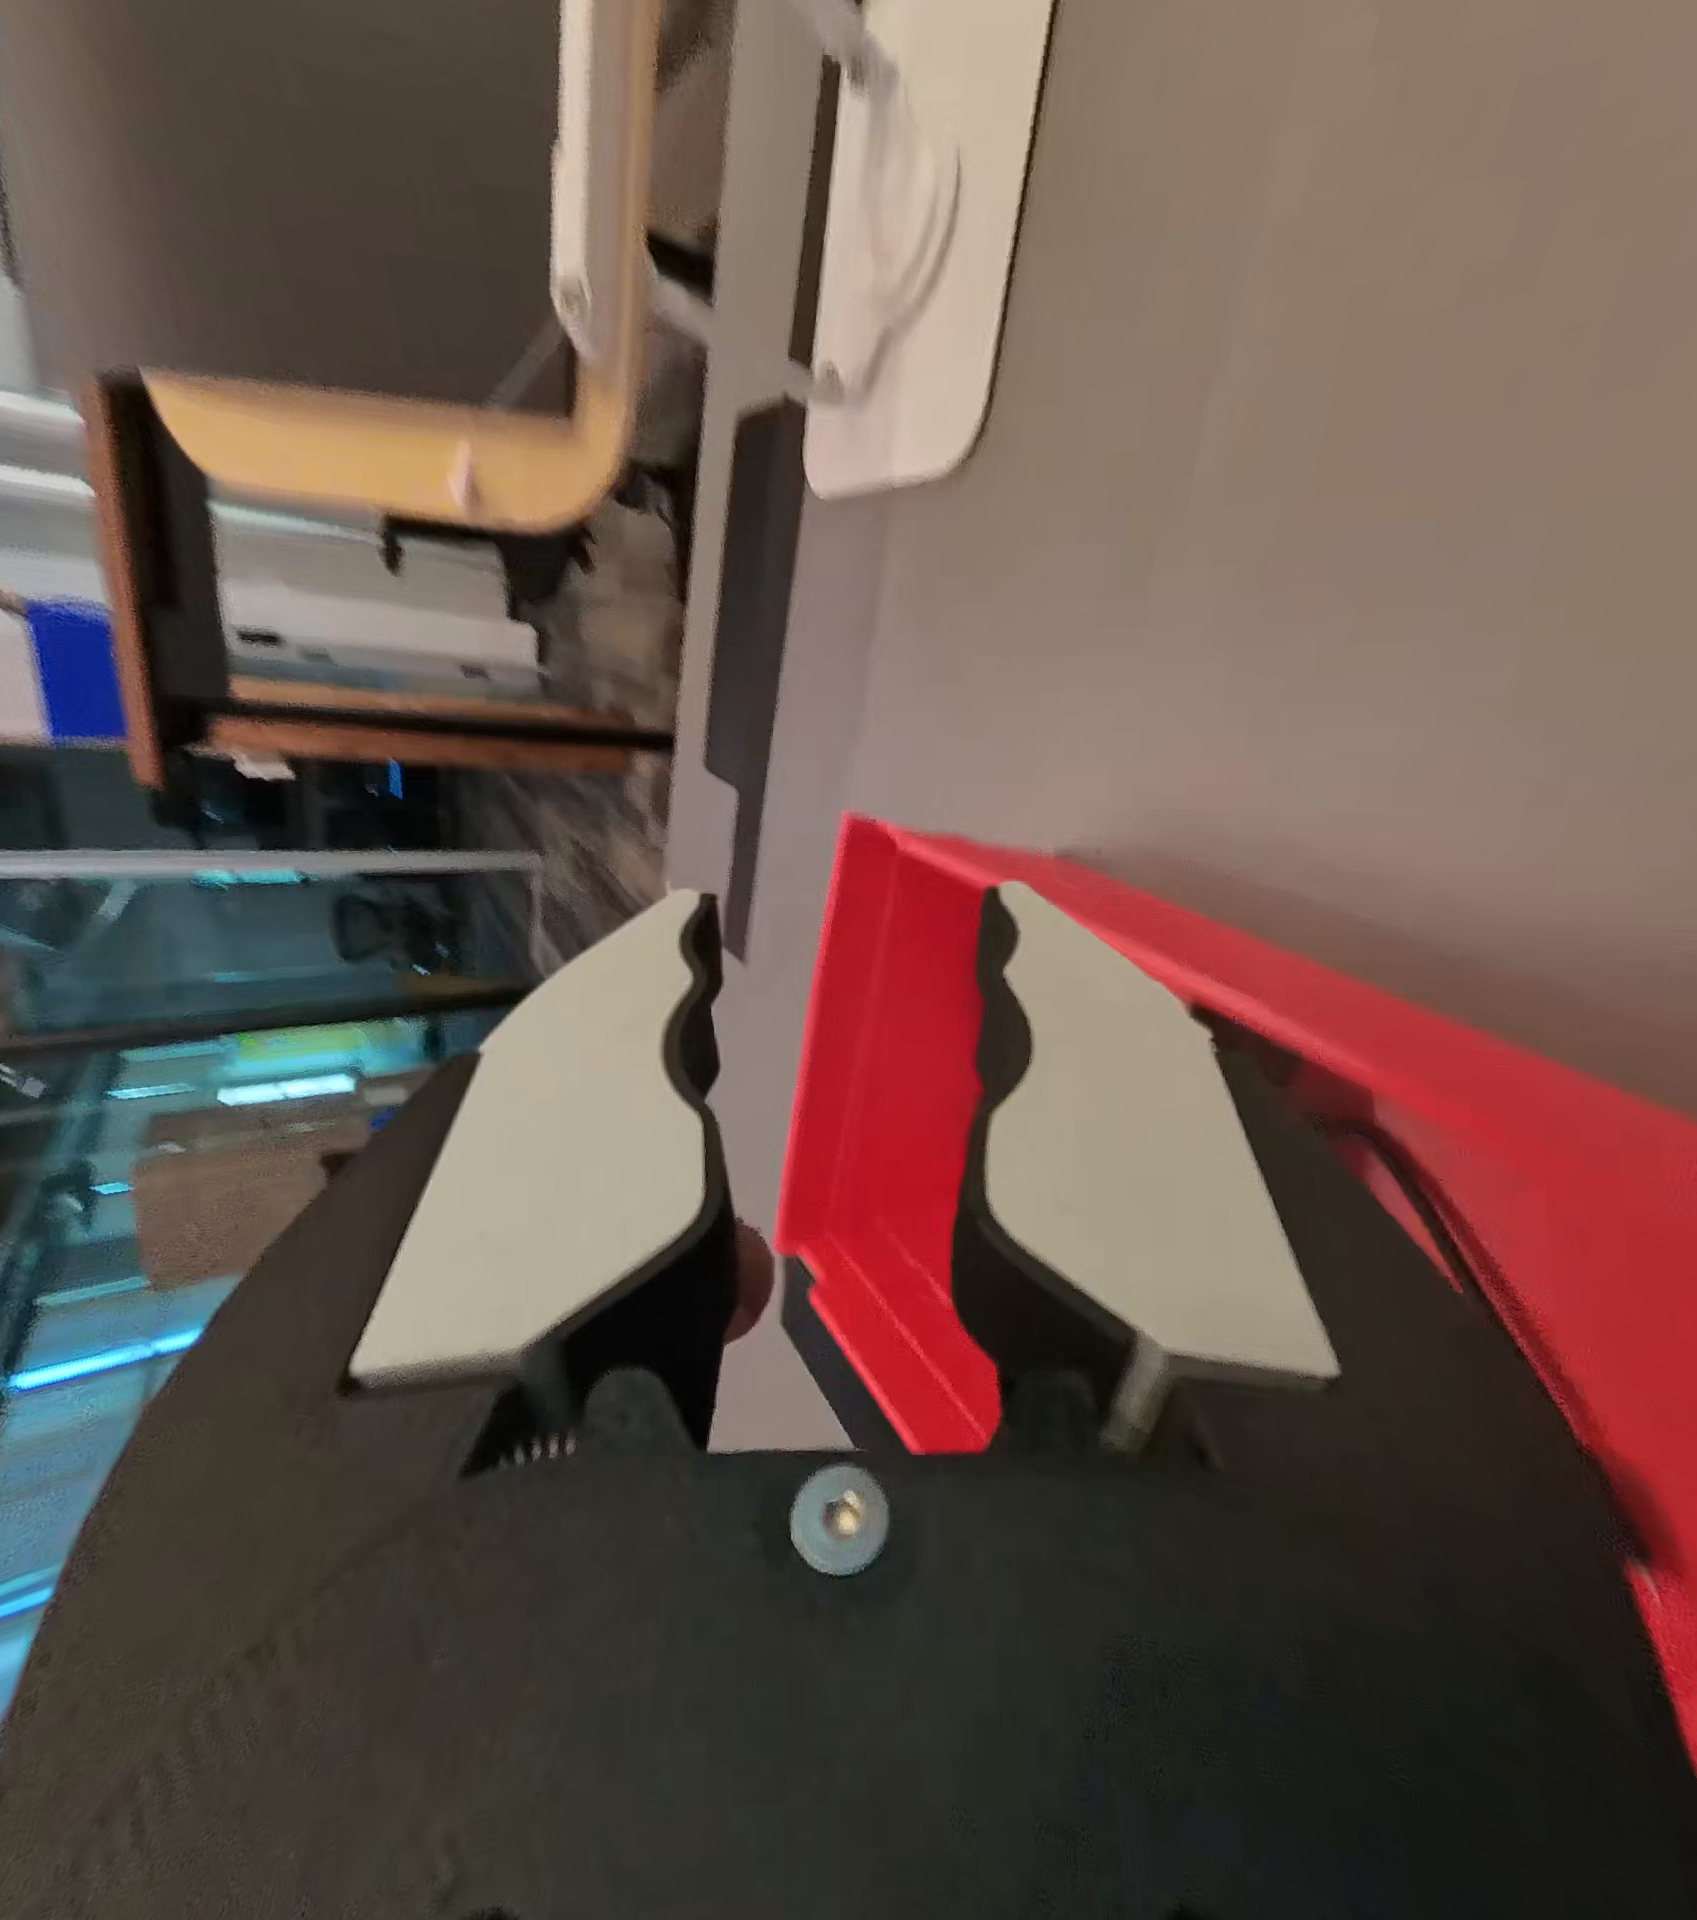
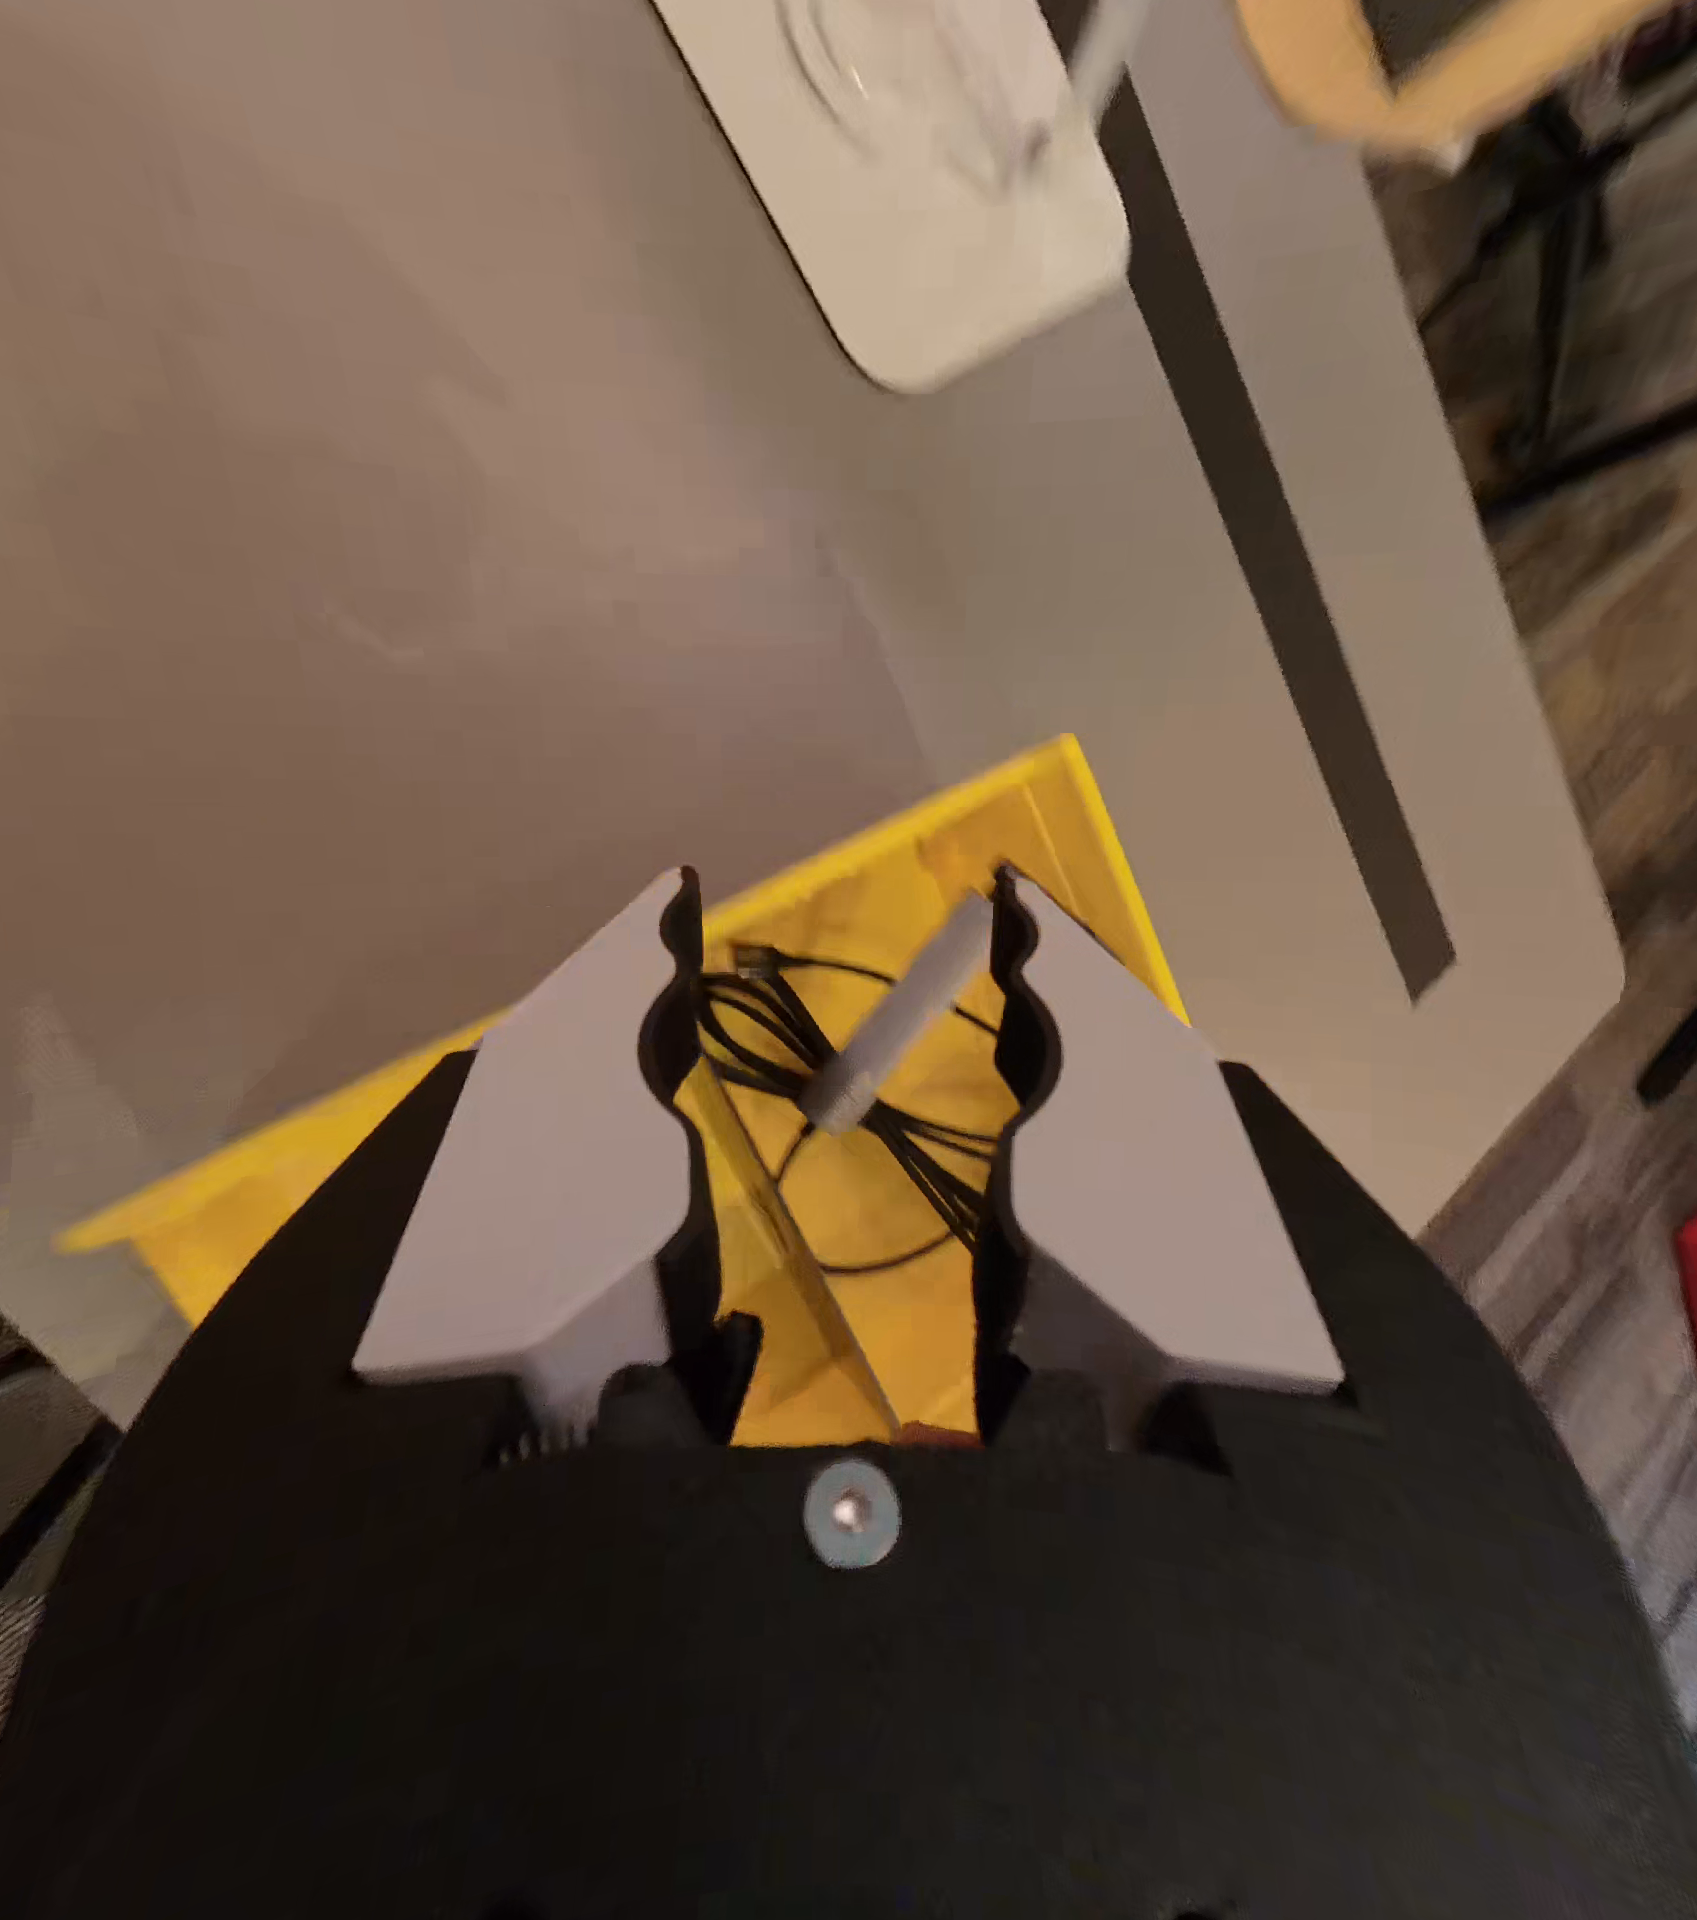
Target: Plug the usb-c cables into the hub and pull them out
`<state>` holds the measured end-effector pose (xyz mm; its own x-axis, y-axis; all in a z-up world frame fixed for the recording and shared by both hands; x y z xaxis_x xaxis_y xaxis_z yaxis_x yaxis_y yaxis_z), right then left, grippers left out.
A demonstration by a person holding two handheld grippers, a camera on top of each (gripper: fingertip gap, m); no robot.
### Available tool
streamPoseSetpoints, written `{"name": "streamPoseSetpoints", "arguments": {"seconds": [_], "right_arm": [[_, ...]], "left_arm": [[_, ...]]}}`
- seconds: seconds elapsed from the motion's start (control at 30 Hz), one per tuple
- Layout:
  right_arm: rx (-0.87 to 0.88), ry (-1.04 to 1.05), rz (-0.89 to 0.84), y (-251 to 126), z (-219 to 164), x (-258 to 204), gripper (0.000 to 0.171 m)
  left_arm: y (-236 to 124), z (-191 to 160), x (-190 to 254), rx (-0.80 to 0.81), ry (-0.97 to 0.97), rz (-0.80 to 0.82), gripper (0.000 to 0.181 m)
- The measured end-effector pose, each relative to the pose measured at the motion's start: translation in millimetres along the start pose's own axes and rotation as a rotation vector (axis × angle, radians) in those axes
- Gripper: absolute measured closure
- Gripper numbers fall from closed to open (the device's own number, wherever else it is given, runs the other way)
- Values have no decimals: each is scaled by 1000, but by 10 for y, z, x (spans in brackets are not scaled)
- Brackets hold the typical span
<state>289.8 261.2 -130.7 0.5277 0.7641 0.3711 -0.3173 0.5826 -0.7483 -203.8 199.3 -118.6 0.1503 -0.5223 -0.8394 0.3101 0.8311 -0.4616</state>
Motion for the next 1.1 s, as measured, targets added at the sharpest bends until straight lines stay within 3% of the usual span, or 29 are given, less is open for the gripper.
{"name": "streamPoseSetpoints", "arguments": {"seconds": [0.17,0.33,0.67,0.9,1.1], "right_arm": [[152,-115,64,-130,478,-642,122],[229,-171,128,-72,702,-1143,127],[301,-186,183,63,805,-1591,134],[356,-165,191,44,852,-1621,138],[380,-169,185,42,903,-1650,141]], "left_arm": [[-168,-662,182,-151,-93,-152,132],[-154,-1043,371,-228,-130,-220,138],[309,-1332,724,-284,-141,-348,160],[233,-1305,668,-221,-262,-368,173],[155,-1235,524,-152,-338,-334,174]]}}
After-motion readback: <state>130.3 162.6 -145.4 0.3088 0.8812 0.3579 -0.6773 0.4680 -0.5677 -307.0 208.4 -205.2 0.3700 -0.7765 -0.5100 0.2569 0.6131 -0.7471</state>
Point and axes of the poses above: each gripper's, where its closed fingertips meet, y out along the fingers, z out of its top, x = y × z across the jaws, the point moved 3 cm from there along -y, back along the fingers, and after that the axes turned 6 degrees about x, right-handed, at the moved point
